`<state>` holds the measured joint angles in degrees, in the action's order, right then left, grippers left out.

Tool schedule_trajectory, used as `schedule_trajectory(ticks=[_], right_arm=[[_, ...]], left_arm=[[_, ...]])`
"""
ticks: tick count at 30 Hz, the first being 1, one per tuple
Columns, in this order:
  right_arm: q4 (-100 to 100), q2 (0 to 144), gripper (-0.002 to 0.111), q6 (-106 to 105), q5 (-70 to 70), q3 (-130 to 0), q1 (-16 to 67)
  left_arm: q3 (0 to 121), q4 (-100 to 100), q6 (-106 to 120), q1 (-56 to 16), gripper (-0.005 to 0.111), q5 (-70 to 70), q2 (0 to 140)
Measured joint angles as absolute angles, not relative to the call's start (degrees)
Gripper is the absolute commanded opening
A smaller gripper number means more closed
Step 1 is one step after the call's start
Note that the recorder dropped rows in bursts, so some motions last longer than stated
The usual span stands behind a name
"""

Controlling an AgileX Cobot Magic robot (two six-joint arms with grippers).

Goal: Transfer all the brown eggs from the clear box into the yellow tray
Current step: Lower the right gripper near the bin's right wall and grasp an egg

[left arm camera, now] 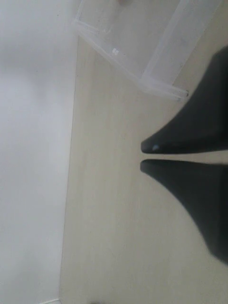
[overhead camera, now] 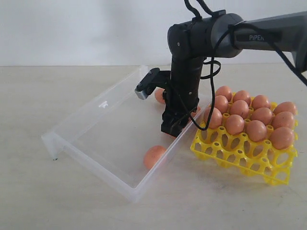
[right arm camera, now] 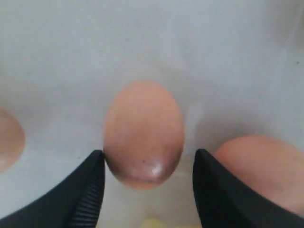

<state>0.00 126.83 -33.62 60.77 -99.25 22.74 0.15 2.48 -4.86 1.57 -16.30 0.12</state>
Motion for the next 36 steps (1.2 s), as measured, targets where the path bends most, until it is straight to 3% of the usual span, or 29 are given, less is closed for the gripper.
schedule_trajectory(ticks=[6, 19, 22, 25, 36], right_arm=[[0.0, 126.92, 0.047, -33.62, 54.07, -99.22, 22.71], [0.0, 130.45, 0.046, -25.02, 54.37, -99.22, 22.71], [0.0, 130.69, 0.031, -22.15, 54.6, -99.22, 22.71], [0.0, 130.69, 0.0, -21.51, 54.6, -99.22, 22.61], [0.45, 129.83, 0.0, -14.15, 49.56, -99.12, 22.61]], left_arm=[[0.15, 2.48, -4.86, 1.57, 0.004, -16.3, 0.12], [0.15, 2.48, -4.86, 1.57, 0.004, -16.3, 0.12], [0.15, 2.48, -4.86, 1.57, 0.004, -16.3, 0.12], [0.15, 2.48, -4.86, 1.57, 0.004, -16.3, 0.12], [0.15, 2.48, -4.86, 1.57, 0.004, -16.3, 0.12]])
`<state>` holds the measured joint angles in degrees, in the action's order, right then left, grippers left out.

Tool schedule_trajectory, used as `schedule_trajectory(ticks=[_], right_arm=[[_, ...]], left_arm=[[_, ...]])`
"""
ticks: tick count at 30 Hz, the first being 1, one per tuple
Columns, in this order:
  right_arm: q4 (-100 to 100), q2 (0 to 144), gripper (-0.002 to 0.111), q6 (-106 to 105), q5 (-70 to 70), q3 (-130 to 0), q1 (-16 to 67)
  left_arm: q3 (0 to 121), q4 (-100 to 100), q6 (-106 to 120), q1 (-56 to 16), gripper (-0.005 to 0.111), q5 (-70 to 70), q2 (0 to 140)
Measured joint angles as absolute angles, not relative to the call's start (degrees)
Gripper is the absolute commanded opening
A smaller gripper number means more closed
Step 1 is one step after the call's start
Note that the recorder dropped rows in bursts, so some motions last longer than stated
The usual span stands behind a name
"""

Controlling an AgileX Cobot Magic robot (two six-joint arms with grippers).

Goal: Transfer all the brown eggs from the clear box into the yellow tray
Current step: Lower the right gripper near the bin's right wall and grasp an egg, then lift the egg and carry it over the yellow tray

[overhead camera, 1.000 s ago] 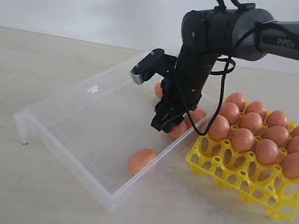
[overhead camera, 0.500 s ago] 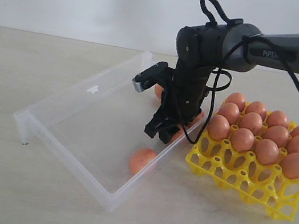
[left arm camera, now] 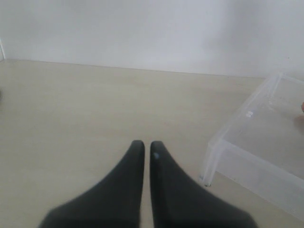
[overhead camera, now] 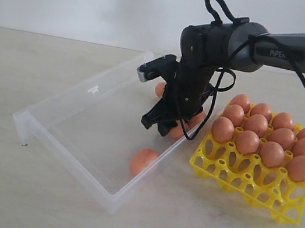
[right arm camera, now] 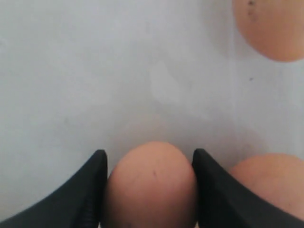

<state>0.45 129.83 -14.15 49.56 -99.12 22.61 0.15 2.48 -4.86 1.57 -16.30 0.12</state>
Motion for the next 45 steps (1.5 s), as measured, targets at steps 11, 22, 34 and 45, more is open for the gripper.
schedule_trajectory(ticks=[11, 22, 34, 45], right_arm=[[-11.47, 112.72, 0.0, -4.41, 36.89, -96.8, 22.61], [-21.41, 94.08, 0.0, 7.53, -20.53, -52.1, 25.92], [15.59, 89.31, 0.0, 53.71, -51.79, -32.89, -0.09], [75.81, 89.06, 0.0, 80.1, -68.49, -41.99, -23.36]], left_arm=[[0.15, 2.48, -4.86, 1.57, 0.004, -16.3, 0.12], [0.15, 2.48, -4.86, 1.57, 0.004, -16.3, 0.12], [0.15, 2.48, -4.86, 1.57, 0.004, -16.3, 0.12], [0.15, 2.48, -4.86, 1.57, 0.004, -16.3, 0.12]])
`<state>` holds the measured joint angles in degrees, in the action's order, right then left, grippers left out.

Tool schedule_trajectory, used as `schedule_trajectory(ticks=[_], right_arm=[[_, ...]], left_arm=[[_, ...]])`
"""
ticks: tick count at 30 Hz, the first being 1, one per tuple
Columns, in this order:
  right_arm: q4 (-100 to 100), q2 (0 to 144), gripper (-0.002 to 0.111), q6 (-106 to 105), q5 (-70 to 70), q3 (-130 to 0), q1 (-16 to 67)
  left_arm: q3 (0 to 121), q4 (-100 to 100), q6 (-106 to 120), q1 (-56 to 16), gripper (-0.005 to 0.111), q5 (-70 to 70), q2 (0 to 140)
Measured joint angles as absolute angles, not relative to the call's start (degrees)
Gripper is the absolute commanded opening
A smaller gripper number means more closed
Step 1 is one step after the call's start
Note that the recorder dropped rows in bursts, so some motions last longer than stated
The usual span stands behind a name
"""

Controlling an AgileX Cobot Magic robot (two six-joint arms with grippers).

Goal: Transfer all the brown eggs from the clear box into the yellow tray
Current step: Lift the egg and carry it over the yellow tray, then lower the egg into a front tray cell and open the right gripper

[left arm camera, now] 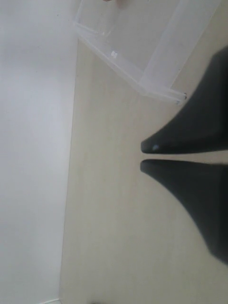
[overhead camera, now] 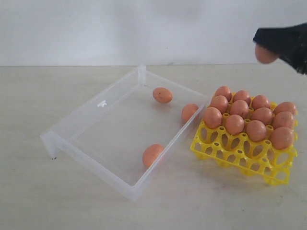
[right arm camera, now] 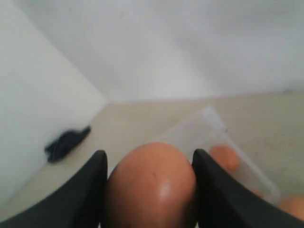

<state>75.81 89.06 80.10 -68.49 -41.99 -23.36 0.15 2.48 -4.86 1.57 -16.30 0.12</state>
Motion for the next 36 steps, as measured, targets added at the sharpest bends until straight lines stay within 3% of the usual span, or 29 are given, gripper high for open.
schedule_trajectory(ticks=[7, 17, 27, 36], right_arm=[[89.43, 89.06, 0.0, 81.51, -66.69, -42.23, -14.48], [96.48, 88.95, 0.0, 81.02, -35.0, -42.23, -0.37], [86.33, 88.95, 0.0, 73.06, -28.29, -42.23, 1.16], [71.2, 97.43, 0.0, 54.62, -33.83, -43.2, 1.16]], left_arm=[[0.15, 2.48, -4.86, 1.57, 0.004, -16.3, 0.12], [0.15, 2.48, -4.86, 1.57, 0.004, -16.3, 0.12], [0.15, 2.48, -4.86, 1.57, 0.004, -16.3, 0.12], [0.15, 2.48, -4.86, 1.57, 0.004, -16.3, 0.12]])
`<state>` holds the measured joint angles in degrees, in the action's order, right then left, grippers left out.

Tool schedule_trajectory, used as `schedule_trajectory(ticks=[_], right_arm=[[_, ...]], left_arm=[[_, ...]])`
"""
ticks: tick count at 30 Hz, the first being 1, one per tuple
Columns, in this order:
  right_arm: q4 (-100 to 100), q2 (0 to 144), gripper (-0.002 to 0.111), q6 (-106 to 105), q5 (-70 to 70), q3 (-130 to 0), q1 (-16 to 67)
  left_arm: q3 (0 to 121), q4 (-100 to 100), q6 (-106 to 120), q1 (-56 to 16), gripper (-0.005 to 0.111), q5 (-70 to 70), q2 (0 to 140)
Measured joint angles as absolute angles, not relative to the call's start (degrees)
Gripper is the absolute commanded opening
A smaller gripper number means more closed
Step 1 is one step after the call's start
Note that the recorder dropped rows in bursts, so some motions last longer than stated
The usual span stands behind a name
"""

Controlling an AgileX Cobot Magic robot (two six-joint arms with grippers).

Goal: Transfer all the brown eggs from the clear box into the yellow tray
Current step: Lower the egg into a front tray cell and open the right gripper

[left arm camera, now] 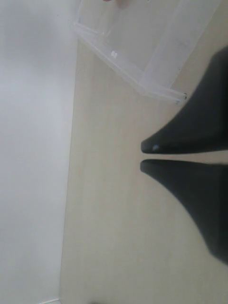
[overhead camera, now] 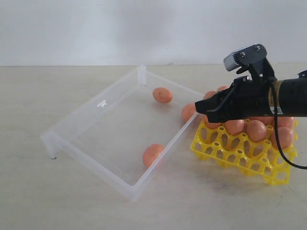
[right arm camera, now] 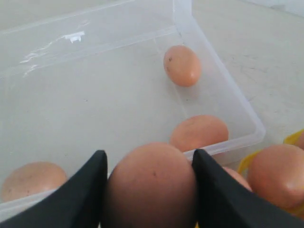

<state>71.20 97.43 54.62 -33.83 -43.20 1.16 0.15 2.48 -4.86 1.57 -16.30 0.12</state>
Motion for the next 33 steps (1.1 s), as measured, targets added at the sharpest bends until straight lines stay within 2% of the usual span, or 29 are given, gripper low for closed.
schedule_trajectory(ticks=[11, 30, 33], right_arm=[[71.2, 106.55, 0.0, 50.6, -38.38, -43.3, 1.16], [68.23, 107.48, 0.0, 45.17, -35.51, -43.3, 1.16], [67.55, 107.48, 0.01, 44.72, -35.51, -43.3, 1.16]], left_arm=[[0.15, 2.48, -4.86, 1.57, 0.004, -16.3, 0.12], [0.15, 2.48, -4.86, 1.57, 0.004, -16.3, 0.12], [0.15, 2.48, -4.86, 1.57, 0.004, -16.3, 0.12]])
